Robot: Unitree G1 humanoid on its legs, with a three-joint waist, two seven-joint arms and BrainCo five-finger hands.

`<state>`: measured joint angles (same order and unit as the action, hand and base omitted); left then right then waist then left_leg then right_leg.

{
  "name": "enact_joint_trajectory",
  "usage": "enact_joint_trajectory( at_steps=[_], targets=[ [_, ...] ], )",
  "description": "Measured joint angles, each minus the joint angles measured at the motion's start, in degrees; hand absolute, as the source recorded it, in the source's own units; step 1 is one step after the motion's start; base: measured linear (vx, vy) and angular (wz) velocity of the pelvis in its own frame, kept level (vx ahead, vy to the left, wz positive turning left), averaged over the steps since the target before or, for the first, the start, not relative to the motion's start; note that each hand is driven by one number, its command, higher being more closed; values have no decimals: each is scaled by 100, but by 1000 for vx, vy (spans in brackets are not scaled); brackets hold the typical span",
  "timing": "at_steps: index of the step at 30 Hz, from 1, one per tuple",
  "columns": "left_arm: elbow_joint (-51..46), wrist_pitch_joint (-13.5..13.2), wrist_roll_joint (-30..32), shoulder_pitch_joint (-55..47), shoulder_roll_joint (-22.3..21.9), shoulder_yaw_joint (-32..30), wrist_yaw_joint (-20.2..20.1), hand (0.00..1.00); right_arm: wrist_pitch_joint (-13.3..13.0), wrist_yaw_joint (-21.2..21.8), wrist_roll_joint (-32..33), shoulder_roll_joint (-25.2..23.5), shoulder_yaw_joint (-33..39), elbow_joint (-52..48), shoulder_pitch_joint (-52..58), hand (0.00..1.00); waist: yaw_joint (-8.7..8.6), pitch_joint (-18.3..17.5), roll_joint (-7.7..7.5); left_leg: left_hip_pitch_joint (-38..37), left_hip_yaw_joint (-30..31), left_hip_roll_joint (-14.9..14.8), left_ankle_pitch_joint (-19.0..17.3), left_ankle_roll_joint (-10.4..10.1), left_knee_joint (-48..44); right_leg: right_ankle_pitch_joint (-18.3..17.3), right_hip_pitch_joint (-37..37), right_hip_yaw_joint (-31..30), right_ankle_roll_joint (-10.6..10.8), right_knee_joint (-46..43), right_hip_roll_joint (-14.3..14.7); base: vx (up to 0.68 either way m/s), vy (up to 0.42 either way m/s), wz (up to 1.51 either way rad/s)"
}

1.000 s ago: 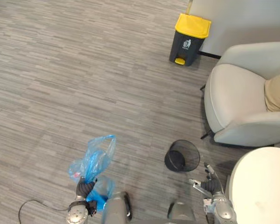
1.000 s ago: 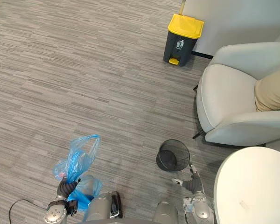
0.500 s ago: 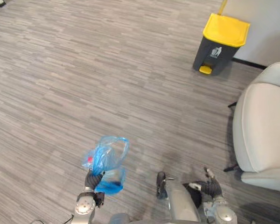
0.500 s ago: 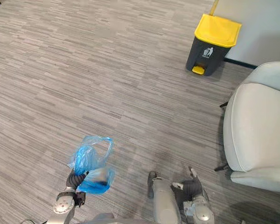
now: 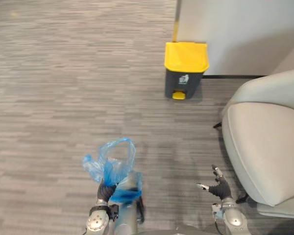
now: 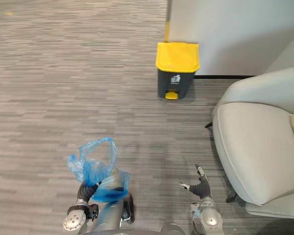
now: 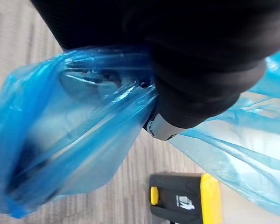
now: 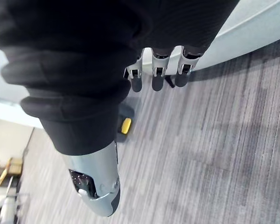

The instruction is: Gather rubbish on tea table into small bin, then transfer packed bag to large trash can.

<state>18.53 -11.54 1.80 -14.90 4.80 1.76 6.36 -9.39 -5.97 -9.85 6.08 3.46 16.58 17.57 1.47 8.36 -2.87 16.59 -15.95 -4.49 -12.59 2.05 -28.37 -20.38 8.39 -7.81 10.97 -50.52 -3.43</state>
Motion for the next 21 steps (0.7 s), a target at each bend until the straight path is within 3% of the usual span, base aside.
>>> enact_joint_trajectory(
  at_steps=[1, 2, 4, 6, 8, 9, 10, 11, 12, 13, 14, 15, 16, 17, 19, 21],
  targets=[
    [-1, 7, 0, 122, 47, 45, 8, 100, 32, 5, -5, -47, -8, -4, -45, 0, -58, 43, 14, -445, -83, 5, -153, 27, 132, -40, 358, 174, -113, -843, -34, 499, 138, -42],
    [-8, 6, -1, 159, 99, 52, 23, 100, 42, 0, -3, -98, -12, -43, -69, 0, -59, 82, 68, -1021, -169, -15, -257, 2, 436, -86, 610, 459, -388, -1140, -85, 588, 154, -50],
    [-61, -1, -4, 252, 150, 54, 27, 100, 38, -3, -2, -121, -36, -135, -71, 0, -90, 118, 175, -1671, -241, -68, -380, -39, 901, -129, 1080, 952, -553, -908, -97, 455, 60, -41],
    [-65, -14, -5, 398, 237, 57, 25, 100, 36, -3, -2, -116, -47, -148, -127, 0, -155, 95, 128, -1991, -254, -71, -461, -165, 1212, -81, 1625, 1397, -607, -26, -149, 459, -6, -5],
    [129, -16, -5, 538, 315, 2, 27, 100, 22, -8, -4, -93, -19, 73, -261, 0, -286, 87, 113, -2219, -173, -70, -527, -283, 1456, 408, 1935, 1579, -747, 1574, -106, 452, -78, 29],
    [401, -9, -3, 626, 337, -10, 30, 100, 49, -9, -5, -62, 11, 409, -397, 0, -438, 73, 90, -2437, -43, -74, -554, -379, 1607, 1422, 1870, 1523, -994, 2459, 28, 611, -133, 47],
    [704, 10, -3, 720, 261, -15, 31, 100, 102, -19, -4, 40, 38, 721, -473, 0, -505, 83, 285, -2556, 145, -231, -566, -499, 1612, 1911, 1703, 1542, -1301, 2539, 161, 628, -120, 36],
    [729, 17, 0, 726, 259, -13, 26, 100, 129, -14, -3, 62, 52, 789, -535, 0, -479, 100, 361, -2535, 191, -350, -480, -640, 1545, 1851, 1693, 1560, -1360, 2478, 200, 625, -134, 21],
    [737, 27, 1, 715, 229, -16, 23, 100, 138, -11, 2, 60, 117, 719, -523, 0, -436, 131, 368, -2510, 261, -348, -206, -883, 1266, 1557, 1664, 1606, -1425, 2201, 117, 595, -143, 22],
    [737, 39, -1, 716, 149, -18, 22, 100, 150, -11, 18, 80, 147, 657, -475, 0, -443, 157, 397, -2414, 339, -344, 34, -836, 708, 1358, 1419, 1692, -1459, 2106, 40, 703, -230, 59],
    [681, 36, -6, 650, -59, -88, 17, 100, 150, -10, 28, 151, 128, 523, -316, 0, -407, 231, 408, -1934, 515, -617, 669, -819, -989, 1168, 644, 1812, -1499, 2387, 55, 665, -176, 55],
    [596, 1, -6, 586, -129, -101, 17, 100, 141, -25, 34, 135, 108, 399, -246, 0, -349, 242, 431, -1640, 517, -801, 636, -815, -1809, 1130, 303, 1832, -1533, 2606, 110, 600, -125, 33],
    [473, -31, -6, 492, -176, -104, 15, 100, 117, -43, 63, 130, 111, 223, -236, 0, -240, 235, 494, -1109, 468, -1011, 436, -665, -2804, 1048, -217, 1826, -1533, 2963, 182, 463, -38, -5],
    [431, -30, -6, 489, -187, -104, 15, 100, 86, -55, 80, 144, 126, 161, -245, 0, -203, 239, 455, -881, 419, -1063, 362, -629, -3028, 1003, -378, 1818, -1518, 3121, 188, 429, -34, -17],
    [413, -11, -9, 447, -229, -134, 9, 100, 75, -56, 101, 190, 161, 30, -262, 0, -46, 221, 479, -161, 114, -1180, 76, -576, -2877, 897, -821, 1753, -1446, 3503, 192, 423, 30, -23],
    [404, -9, -10, 348, -265, -147, 7, 100, 96, -58, 128, 163, 220, 34, -287, 0, 35, 220, 485, 279, -90, -1122, -16, -475, -2058, 791, -1107, 1662, -1340, 3683, 164, 344, 92, -27]
  ],
)
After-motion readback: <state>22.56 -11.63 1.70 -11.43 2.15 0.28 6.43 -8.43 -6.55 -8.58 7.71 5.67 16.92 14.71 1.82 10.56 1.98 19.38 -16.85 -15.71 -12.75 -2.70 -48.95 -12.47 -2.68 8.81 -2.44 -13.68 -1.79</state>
